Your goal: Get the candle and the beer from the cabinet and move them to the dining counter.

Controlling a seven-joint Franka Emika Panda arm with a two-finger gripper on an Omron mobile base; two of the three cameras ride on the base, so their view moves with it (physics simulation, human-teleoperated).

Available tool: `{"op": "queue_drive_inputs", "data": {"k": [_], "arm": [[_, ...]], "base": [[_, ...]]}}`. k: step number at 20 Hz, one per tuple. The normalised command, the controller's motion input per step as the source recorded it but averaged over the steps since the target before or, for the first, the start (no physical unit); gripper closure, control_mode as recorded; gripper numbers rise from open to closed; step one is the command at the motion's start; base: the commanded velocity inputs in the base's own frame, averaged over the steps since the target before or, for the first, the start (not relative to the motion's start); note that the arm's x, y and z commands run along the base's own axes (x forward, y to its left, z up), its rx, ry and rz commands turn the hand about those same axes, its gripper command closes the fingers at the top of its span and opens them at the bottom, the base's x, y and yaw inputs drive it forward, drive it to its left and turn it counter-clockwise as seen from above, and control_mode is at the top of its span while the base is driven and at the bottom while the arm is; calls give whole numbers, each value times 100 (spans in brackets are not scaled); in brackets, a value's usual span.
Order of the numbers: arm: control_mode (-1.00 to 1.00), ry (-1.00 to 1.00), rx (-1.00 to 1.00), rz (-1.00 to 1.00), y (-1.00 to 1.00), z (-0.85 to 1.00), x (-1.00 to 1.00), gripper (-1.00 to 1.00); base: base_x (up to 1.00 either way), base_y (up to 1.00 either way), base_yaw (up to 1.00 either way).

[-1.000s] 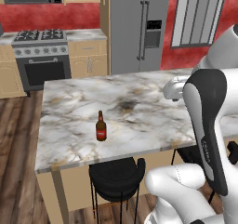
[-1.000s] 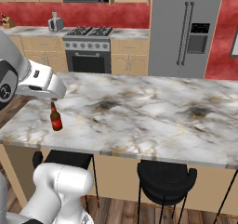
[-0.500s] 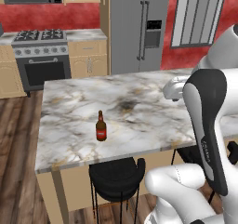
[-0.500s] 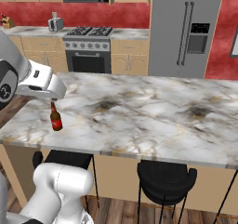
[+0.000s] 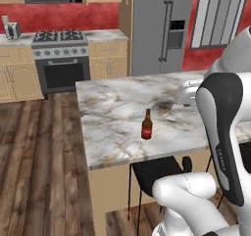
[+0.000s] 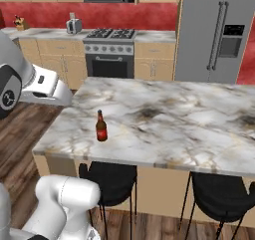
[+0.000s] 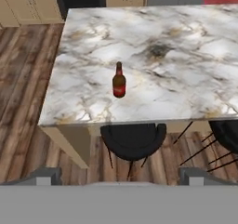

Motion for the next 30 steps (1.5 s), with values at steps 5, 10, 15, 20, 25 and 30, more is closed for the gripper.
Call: {"op": "queue_drive_inputs", "data": {"k": [5,10,15,20,25,30], "arm": [[100,0,0,0,0,0,0,-100],[100,0,0,0,0,0,0,-100],[100,0,0,0,0,0,0,-100],[100,0,0,0,0,0,0,-100],[100,0,0,0,0,0,0,-100],[100,0,0,0,0,0,0,-100]], "base": [[-18,100,0],[0,100,0],[5,100,0],[15,100,0],[27,100,0],[66,94,-1]]}}
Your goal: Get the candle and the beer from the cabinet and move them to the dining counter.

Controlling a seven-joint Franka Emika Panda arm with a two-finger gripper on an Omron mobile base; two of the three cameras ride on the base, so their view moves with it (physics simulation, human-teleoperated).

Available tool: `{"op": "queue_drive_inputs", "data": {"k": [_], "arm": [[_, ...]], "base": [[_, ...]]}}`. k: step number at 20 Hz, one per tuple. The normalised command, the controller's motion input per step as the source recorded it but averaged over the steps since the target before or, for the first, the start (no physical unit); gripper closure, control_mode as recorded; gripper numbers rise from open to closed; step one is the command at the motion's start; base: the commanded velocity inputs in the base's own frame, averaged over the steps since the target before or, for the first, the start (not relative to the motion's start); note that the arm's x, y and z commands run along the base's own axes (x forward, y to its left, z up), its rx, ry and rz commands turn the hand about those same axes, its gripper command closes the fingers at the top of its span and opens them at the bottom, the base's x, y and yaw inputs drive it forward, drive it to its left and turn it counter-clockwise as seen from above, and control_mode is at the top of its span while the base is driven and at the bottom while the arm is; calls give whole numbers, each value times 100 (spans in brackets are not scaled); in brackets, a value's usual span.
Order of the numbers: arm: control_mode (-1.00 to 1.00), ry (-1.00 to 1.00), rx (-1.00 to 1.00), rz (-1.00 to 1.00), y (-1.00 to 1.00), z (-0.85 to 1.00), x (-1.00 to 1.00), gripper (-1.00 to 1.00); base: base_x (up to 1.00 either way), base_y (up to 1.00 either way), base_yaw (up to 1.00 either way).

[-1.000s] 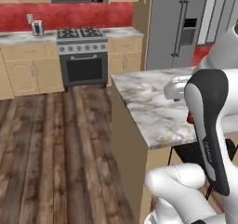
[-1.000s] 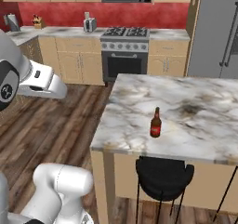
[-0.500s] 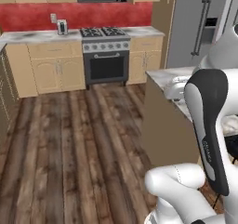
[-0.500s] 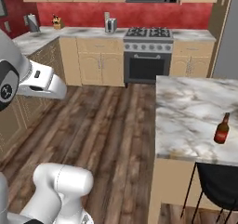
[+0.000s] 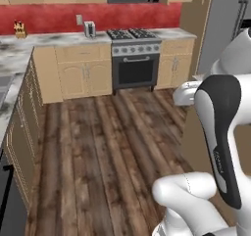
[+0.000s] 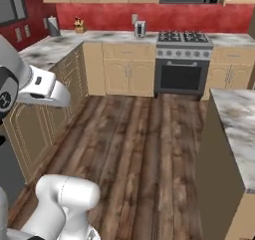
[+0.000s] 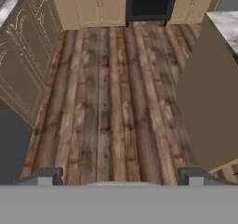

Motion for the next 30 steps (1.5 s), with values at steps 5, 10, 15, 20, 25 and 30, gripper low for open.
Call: {"op": "queue_drive_inputs", "data": {"k": [5,10,15,20,25,30], "arm": [[100,0,0,0,0,0,0,-100],[100,0,0,0,0,0,0,-100],[100,0,0,0,0,0,0,-100],[100,0,0,0,0,0,0,-100],[100,0,0,0,0,0,0,-100],[100,0,0,0,0,0,0,-100]], "base": [[100,20,-9],[100,0,-7],[100,-3,-2],[100,0,-2],[100,0,-1],[100,0,-4]]}}
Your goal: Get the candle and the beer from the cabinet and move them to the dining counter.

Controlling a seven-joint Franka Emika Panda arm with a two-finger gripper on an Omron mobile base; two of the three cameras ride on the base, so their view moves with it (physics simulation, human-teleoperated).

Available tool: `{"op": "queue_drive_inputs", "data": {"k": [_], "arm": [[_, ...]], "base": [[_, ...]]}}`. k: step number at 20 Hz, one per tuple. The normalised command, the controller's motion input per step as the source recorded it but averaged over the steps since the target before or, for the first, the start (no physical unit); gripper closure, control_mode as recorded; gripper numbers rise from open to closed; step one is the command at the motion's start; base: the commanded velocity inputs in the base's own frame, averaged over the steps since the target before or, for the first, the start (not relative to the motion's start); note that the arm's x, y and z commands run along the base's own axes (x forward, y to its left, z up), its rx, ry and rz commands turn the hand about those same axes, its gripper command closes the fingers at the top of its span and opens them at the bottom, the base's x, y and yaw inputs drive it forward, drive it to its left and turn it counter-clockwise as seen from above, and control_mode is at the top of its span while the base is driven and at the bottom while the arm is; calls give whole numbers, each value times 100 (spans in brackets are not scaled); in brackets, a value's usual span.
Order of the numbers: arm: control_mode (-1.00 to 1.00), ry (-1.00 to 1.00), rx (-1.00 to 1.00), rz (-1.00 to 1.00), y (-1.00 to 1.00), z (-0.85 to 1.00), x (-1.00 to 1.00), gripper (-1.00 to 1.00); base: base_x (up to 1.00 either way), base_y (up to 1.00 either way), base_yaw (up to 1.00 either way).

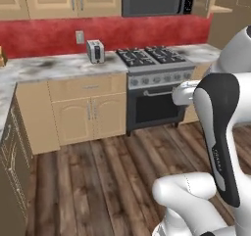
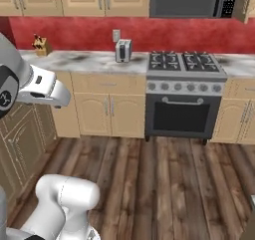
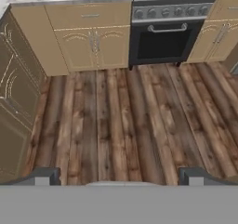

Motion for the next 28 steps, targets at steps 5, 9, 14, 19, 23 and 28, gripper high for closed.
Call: {"op": "queue_drive_inputs", "data": {"k": [5,9,14,19,23,28], "arm": [[100,0,0,0,0,0,0,-100],[100,0,0,0,0,0,0,-100],[100,0,0,0,0,0,0,-100],[100,0,0,0,0,0,0,-100],[100,0,0,0,0,0,0,-100],[100,0,0,0,0,0,0,-100]], "base": [[100,-1,-7],[100,-5,-7],[100,-11,-5],[100,-18,-2],[66,-47,0],[11,-94,1]]}}
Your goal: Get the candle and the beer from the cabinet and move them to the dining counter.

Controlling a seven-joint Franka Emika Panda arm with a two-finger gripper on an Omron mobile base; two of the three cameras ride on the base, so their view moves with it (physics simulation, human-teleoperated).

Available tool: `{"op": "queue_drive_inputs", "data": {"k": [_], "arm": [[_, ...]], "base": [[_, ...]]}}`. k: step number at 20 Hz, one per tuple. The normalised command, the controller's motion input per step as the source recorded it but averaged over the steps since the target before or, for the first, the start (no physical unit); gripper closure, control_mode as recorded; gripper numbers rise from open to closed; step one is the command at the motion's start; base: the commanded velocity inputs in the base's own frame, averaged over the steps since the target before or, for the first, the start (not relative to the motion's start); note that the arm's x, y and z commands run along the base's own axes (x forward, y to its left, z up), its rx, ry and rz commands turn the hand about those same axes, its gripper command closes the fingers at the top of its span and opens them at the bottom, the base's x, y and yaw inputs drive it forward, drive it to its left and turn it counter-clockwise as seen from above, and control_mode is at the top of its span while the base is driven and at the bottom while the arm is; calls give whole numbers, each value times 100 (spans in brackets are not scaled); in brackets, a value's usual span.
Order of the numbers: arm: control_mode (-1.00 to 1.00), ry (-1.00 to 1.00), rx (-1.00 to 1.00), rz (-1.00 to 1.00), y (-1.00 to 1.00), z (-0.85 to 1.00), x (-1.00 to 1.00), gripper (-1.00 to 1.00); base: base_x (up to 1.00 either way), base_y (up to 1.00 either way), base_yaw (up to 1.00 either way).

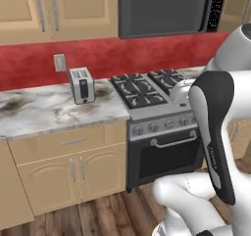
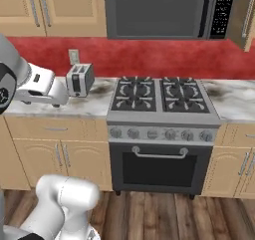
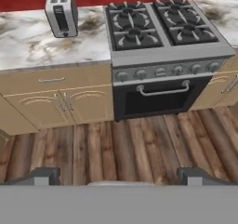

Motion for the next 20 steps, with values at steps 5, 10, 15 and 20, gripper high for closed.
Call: {"op": "queue_drive_inputs", "data": {"k": [5,10,15,20], "arm": [[100,0,0,0,0,0,0,-100],[100,0,0,0,0,0,0,-100],[100,0,0,0,0,0,0,-100],[100,0,0,0,0,0,0,-100]], "base": [[0,-100,9],[0,-100,12],[0,-100,12],[0,-100,12]]}}
